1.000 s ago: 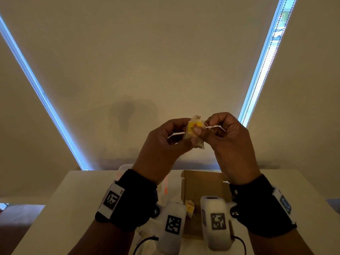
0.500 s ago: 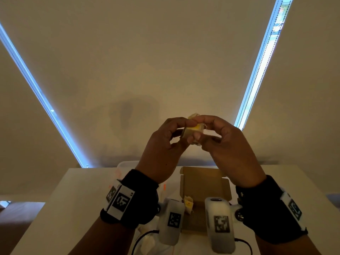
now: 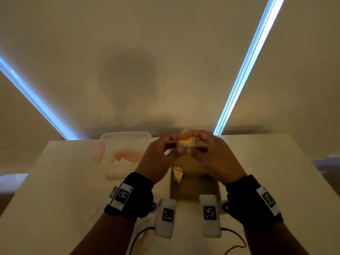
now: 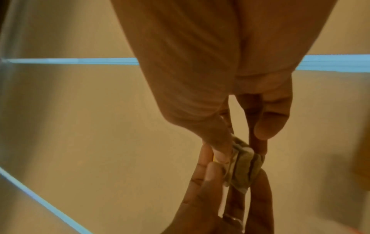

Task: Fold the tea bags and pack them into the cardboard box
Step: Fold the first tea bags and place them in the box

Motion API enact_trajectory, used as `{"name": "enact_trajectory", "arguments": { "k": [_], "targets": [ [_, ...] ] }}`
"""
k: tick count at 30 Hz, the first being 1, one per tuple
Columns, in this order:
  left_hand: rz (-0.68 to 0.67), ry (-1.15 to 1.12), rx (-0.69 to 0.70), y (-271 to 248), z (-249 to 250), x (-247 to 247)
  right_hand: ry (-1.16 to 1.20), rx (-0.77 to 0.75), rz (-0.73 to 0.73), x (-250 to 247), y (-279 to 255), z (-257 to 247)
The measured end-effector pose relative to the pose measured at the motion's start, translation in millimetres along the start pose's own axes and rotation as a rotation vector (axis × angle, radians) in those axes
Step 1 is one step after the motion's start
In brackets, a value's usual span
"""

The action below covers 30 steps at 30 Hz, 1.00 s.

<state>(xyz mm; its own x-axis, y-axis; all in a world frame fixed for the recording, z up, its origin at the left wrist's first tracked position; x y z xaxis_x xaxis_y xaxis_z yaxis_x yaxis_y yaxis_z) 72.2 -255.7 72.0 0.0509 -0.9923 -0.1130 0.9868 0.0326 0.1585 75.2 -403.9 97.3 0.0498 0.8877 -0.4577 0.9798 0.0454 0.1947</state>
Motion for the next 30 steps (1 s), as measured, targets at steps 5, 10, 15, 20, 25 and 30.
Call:
{"name": "enact_trajectory", "arguments": {
  "k": [5,10,15,20,25,30],
  "targets": [
    [0.070,0.029,-0.327,-21.5,-111.8,-1.2,-0.072,0.128,-0.094,38.2,-19.3,93.9],
    [-0.033,0.586,-0.399,-48.0,-204.3,-1.1,-0.096,0.289,-0.206,92.9,-38.5,177.7],
    [-0.163,0.816,-0.381,-74.2,-255.7,16.3,-0.158,0.338,-0.224,134.3,-40.9,220.5],
    [-0.155,0.844,-0.340,-74.3,-259.6,21.6,-0.203,0.368,-0.190,153.9,-39.3,239.8],
    [-0.154,0.828,-0.343,-70.5,-258.0,21.1,-0.224,0.371,-0.093,163.5,-37.7,252.8],
    [-0.139,0.819,-0.339,-70.0,-257.9,19.0,-0.283,0.380,-0.015,162.0,-41.1,256.7]
  ]
}}
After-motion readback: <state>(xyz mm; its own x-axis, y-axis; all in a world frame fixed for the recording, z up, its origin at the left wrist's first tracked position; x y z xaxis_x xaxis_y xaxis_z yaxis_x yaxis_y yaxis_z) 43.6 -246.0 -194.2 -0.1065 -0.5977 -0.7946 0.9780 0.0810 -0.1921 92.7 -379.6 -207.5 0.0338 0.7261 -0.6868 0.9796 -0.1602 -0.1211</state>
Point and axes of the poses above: each hand's wrist, its own y-axis towards the middle knuckle, its own x-axis out of the palm, z = x × y, the point moved 10 cm from there along y, towards the middle knuckle, and after that the axes turned 10 degrees about z, right-handed, at the moved point
